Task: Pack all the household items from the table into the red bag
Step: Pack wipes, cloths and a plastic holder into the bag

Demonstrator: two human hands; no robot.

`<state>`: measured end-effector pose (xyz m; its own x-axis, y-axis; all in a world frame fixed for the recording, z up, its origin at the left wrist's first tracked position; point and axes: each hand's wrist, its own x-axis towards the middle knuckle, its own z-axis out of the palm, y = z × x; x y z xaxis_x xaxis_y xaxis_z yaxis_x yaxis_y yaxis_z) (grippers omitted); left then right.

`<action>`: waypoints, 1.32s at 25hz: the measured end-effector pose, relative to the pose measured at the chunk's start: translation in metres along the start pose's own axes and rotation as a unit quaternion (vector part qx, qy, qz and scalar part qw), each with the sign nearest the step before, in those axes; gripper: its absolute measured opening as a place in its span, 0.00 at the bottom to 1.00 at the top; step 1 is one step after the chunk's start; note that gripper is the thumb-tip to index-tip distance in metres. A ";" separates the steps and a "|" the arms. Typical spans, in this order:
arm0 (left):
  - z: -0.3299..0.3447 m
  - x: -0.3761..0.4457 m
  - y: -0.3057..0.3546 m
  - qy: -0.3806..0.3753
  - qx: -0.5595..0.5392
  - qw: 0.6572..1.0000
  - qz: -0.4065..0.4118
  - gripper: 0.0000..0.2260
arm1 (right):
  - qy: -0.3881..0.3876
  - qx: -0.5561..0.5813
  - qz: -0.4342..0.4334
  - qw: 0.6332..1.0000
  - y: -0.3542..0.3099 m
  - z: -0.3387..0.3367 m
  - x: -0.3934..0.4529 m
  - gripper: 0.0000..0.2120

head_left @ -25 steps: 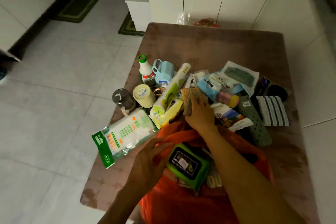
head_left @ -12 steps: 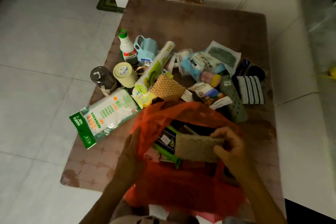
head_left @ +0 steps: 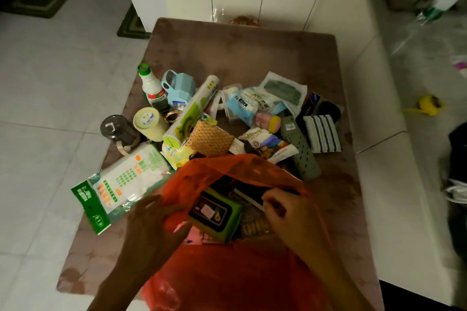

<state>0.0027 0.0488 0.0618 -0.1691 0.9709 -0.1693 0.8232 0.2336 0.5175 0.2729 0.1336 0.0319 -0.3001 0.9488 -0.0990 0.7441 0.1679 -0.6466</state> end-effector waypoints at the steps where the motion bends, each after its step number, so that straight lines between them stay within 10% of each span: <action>1: -0.001 0.003 0.000 0.050 -0.021 0.998 -0.009 0.14 | 0.084 0.058 0.014 0.995 0.004 -0.011 0.016 0.05; 3: -0.003 0.008 -0.003 0.082 -0.049 0.995 -0.012 0.11 | 0.139 0.062 0.108 0.982 0.027 -0.026 0.052 0.07; 10: 0.003 0.028 0.008 0.022 -0.056 0.992 0.115 0.22 | -0.209 -0.040 0.274 0.938 0.116 0.011 0.092 0.23; 16: 0.012 0.024 0.004 -0.021 -0.103 0.990 0.097 0.26 | -0.139 -0.107 0.203 0.963 0.111 0.014 0.082 0.15; 27: 0.006 0.036 -0.001 0.033 -0.123 0.991 0.046 0.27 | 0.056 0.360 0.104 0.926 0.059 -0.136 0.012 0.13; 33: -0.008 0.042 0.002 0.114 -0.131 0.985 0.013 0.29 | -0.111 0.340 0.138 0.924 0.079 -0.140 -0.038 0.19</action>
<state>-0.0073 0.0903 0.0626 -0.2921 0.9561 0.0244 0.6661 0.1850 0.7226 0.4266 0.1484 0.0903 -0.3259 0.8397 -0.4344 0.2856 -0.3506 -0.8919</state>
